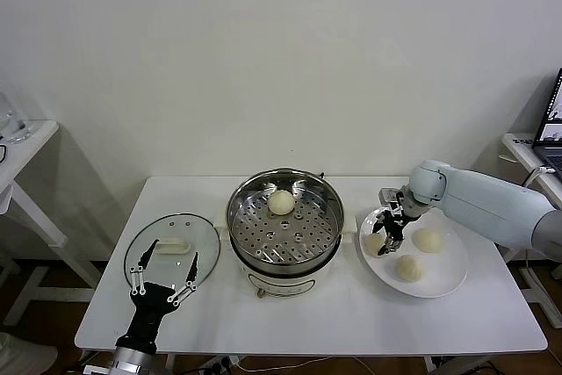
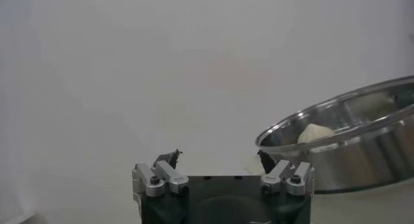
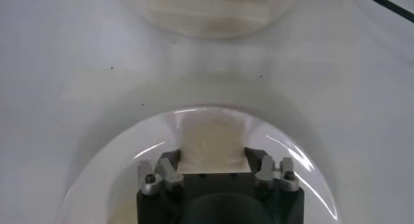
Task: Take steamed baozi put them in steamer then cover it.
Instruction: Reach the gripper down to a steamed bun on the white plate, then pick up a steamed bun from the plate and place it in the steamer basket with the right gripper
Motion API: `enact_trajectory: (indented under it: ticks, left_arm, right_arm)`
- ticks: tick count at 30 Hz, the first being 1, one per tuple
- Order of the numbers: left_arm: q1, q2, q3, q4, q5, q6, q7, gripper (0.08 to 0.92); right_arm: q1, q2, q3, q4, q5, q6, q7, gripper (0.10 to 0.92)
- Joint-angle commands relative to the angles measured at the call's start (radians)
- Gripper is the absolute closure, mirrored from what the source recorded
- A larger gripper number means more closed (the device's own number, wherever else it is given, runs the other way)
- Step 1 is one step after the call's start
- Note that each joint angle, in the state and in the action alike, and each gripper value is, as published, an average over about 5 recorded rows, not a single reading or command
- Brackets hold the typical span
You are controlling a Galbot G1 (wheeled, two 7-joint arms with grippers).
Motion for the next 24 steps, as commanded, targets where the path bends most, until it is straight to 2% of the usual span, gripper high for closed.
enact_trajectory:
  ticks: [1,7,15,24]
  left_arm:
    - [0.0,0.0,-0.001,-0.003,-0.001,0.001,0.0,0.177]
    - [0.0,0.0,-0.001,-0.013,0.0,0.006,0.001,0.177]
    - [-0.001,0.002,0.001,-0.032,0.0,0.01,0.005,0.177]
    - [-0.012,0.008,0.011,-0.035,0.0,0.011,0.005,0.177]
  right_arm:
    - [0.012,0.002,0.003,0.002,-0.007,-0.002,-0.026,0.386]
    - [0.128,-0.016,0.01,0.029,-0.006,0.009,-0.118,0.389]
    - [0.476,0.047,-0.125,0.078,0.119,0.016,-0.239,0.373]
    - [0.637,0.184,-0.23,0.205,0.285,-0.02,-0.231,0.372]
